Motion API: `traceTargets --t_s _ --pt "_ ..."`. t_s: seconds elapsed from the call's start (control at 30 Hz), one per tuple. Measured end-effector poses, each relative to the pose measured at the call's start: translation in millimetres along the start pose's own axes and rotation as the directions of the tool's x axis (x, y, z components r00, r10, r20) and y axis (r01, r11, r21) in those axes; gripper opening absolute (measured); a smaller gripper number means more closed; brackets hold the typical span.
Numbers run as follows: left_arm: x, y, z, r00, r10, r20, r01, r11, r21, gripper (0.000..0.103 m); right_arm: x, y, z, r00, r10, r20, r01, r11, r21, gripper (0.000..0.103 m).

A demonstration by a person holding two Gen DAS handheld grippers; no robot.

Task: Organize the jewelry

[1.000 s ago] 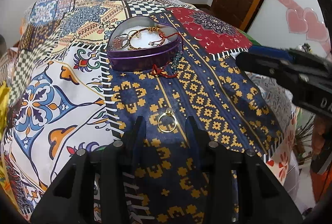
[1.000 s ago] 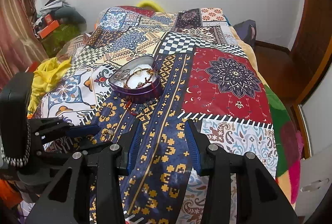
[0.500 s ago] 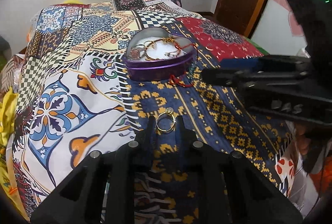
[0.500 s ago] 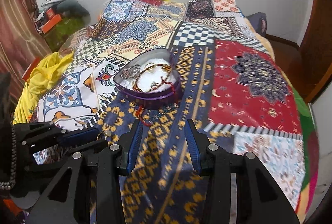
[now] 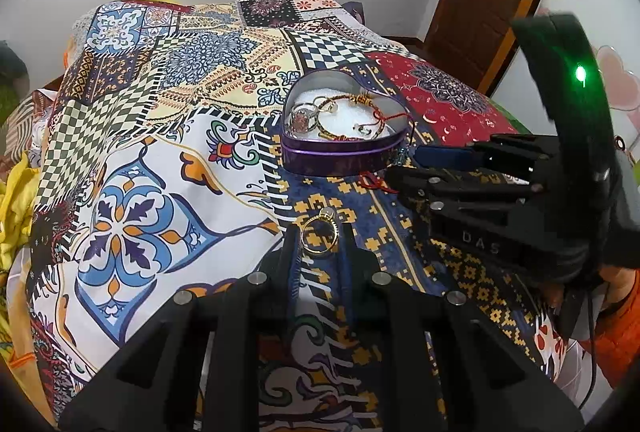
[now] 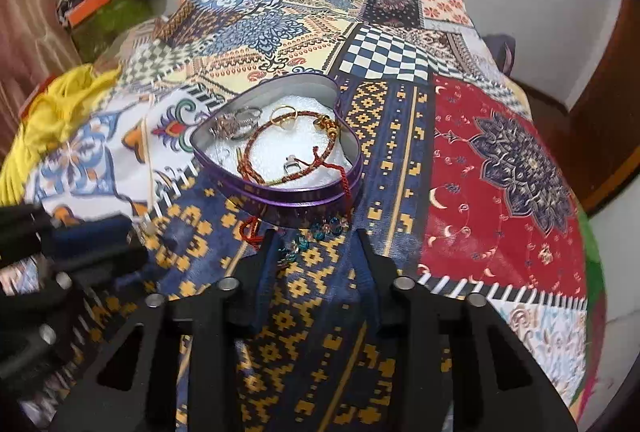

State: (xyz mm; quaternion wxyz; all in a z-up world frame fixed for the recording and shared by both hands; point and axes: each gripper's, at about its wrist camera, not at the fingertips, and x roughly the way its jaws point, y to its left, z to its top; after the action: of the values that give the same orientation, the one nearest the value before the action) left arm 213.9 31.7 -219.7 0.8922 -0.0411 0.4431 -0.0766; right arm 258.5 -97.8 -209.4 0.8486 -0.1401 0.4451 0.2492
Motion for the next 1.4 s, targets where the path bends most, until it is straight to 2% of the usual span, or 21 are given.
traceTargets --t_s 0.07,0.13,0.2,0.6,0.97,1.4 --pt "-2 0 1 1.0 0.002 0.007 -0.002 1.0 0.001 0.017 -1 -3 -1 1.0 -0.013 0.003 0.013 1.0 -0.012 0.013" --pt "-4 -1 3 1.0 0.001 0.013 -0.001 1.0 0.0 0.017 -3 -10 -3 1.0 -0.004 0.006 0.004 1.0 0.003 0.007" --pt "-6 -2 5 1.0 0.003 0.019 -0.003 1.0 0.001 0.017 -4 -16 -2 1.0 0.026 0.012 -0.027 0.999 0.032 0.007" --pt "-19 -4 22 0.998 0.005 0.062 -0.005 1.0 0.003 0.017 -38 -24 7 0.994 0.033 0.102 -0.039 0.998 0.053 0.006" --pt "-25 -3 47 0.995 0.008 0.103 -0.008 1.0 0.004 0.017 -81 -26 43 0.965 0.083 0.247 -0.099 0.994 0.052 0.006" --pt "-16 4 70 0.992 -0.001 0.125 0.0 1.0 0.006 0.017 -84 -16 70 0.942 0.132 0.308 -0.151 0.988 0.039 0.006"
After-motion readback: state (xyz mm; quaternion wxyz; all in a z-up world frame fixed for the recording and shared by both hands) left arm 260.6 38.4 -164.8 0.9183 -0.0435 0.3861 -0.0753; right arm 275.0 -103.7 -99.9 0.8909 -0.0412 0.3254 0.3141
